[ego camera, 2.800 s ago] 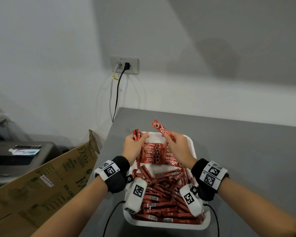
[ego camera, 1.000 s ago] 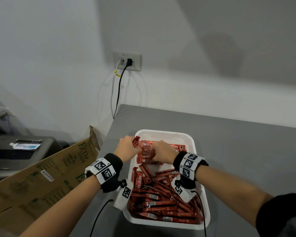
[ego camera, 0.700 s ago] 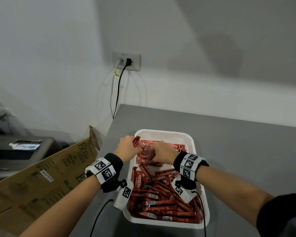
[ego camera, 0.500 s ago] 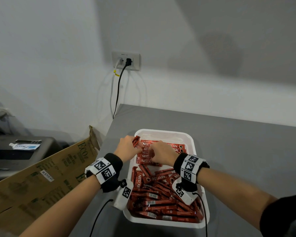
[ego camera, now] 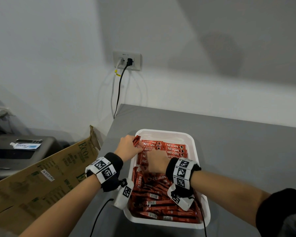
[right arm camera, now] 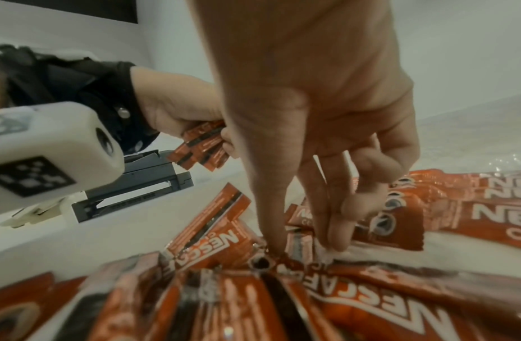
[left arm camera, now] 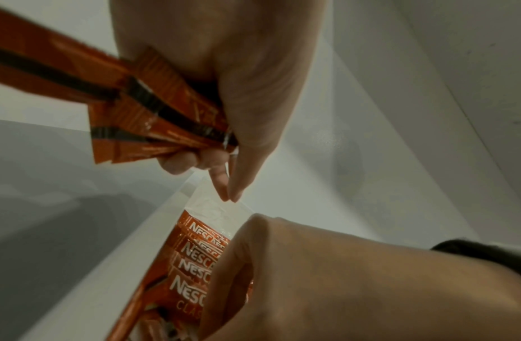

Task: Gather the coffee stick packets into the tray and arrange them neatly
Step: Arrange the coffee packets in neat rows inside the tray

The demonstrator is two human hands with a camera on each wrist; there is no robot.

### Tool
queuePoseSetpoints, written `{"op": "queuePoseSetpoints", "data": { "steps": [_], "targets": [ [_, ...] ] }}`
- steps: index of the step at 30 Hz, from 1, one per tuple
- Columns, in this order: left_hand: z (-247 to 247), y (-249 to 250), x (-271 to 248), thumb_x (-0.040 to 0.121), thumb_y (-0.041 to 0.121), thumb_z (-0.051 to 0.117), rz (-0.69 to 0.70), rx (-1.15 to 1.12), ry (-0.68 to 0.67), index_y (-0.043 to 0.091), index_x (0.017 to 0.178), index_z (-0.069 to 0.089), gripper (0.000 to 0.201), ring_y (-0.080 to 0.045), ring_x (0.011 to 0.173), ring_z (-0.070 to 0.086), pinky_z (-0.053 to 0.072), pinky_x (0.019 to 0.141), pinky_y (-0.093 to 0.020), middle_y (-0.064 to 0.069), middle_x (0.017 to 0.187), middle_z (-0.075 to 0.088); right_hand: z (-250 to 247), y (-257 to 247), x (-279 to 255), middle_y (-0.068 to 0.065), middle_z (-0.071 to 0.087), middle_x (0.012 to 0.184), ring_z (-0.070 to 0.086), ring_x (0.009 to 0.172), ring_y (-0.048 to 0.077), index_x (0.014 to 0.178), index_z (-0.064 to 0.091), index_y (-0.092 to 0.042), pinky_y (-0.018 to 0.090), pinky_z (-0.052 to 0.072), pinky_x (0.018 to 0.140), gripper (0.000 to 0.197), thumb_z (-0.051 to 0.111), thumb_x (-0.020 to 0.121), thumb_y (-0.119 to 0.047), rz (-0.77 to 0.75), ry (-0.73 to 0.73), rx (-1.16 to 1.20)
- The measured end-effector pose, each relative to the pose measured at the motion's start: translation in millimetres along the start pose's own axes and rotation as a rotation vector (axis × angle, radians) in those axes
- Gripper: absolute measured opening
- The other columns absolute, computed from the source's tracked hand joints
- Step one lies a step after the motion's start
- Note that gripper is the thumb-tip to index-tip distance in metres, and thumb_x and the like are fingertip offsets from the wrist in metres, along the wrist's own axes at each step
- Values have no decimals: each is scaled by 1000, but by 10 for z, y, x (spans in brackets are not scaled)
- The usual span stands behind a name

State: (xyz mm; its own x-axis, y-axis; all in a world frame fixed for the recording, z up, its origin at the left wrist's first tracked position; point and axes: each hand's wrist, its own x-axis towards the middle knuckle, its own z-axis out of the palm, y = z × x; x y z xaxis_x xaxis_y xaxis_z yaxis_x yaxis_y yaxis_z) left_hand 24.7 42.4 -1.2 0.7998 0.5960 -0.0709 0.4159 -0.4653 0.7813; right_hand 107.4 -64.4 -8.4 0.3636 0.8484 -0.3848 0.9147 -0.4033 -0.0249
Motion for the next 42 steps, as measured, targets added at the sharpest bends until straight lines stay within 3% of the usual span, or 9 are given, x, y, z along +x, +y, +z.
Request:
{"op": "queuePoseSetpoints", "data": {
  "steps": [4, 12, 14, 16, 20, 22, 26, 33, 42],
  "targets": [
    [6, -25, 7, 79, 4, 65, -2, -1, -8, 11, 77, 68, 8, -9, 73, 62, 49, 69, -16, 3, 74, 66, 1, -14, -4, 5, 61, 84, 58, 77, 22, 98, 64, -6, 30, 44, 63, 38, 69, 81, -40, -1, -64, 30],
    [16, -24, 20, 81, 4, 64, -17, -26, -18, 4, 82, 68, 5, -11, 74, 62, 50, 68, -13, -2, 78, 67, -15, 131, 15, 11, 69, 87, 66, 80, 25, 86, 64, -2, 32, 53, 67, 23, 74, 77, -20, -74, -170, 298],
    [33, -30, 28, 81, 4, 63, -23, -27, -22, 6, 81, 68, 6, -9, 72, 62, 47, 62, -6, 0, 76, 66, -12, 173, 2, 12, 68, 87, 63, 77, 23, 86, 63, -3, 27, 50, 64, 20, 74, 79, -19, -104, -220, 333],
    [51, -27, 35, 81, 4, 63, -25, -22, -21, 6, 80, 69, 6, -14, 76, 65, 49, 62, -7, -4, 79, 69, 19, 211, 0, 12, 69, 88, 61, 74, 20, 86, 64, -3, 28, 50, 66, 21, 73, 80, -20, -112, -182, 331],
    [70, -1, 35, 81, 5, 61, -33, -1, -26, 0, 83, 69, 10, -21, 80, 67, 54, 73, -26, -12, 85, 71, 31, 302, 51, 11, 68, 96, 64, 88, 25, 87, 63, -4, 34, 53, 75, 12, 66, 84, -16, -50, 59, 287],
    [69, -5, 25, 82, 4, 61, -30, -2, -31, 2, 82, 68, 8, -16, 75, 65, 53, 69, -19, -7, 81, 70, 31, 332, 75, 8, 64, 100, 61, 93, 24, 93, 62, -9, 37, 52, 78, 13, 66, 83, -18, -27, 145, 252],
    [50, -4, 8, 81, 2, 62, -12, -16, -34, 6, 79, 69, 8, -8, 71, 62, 46, 58, -3, 5, 73, 65, 80, 319, 100, 7, 60, 106, 58, 98, 25, 103, 58, -11, 36, 49, 78, 26, 66, 83, -25, -21, 103, 117],
    [40, -5, 7, 81, 3, 63, -10, -18, -41, 12, 78, 68, 11, -9, 75, 63, 47, 65, -7, 2, 78, 66, 53, 270, 150, 8, 62, 105, 60, 97, 26, 100, 58, -8, 33, 48, 73, 25, 68, 82, -23, 6, 84, 77],
    [39, 22, 1, 82, 3, 62, -10, -22, -48, 9, 80, 69, 10, -7, 71, 61, 47, 58, -4, 6, 75, 65, -25, 328, 149, 7, 63, 107, 60, 98, 25, 101, 60, -8, 32, 46, 73, 27, 68, 82, -25, -1, 72, 97]
  ]
}}
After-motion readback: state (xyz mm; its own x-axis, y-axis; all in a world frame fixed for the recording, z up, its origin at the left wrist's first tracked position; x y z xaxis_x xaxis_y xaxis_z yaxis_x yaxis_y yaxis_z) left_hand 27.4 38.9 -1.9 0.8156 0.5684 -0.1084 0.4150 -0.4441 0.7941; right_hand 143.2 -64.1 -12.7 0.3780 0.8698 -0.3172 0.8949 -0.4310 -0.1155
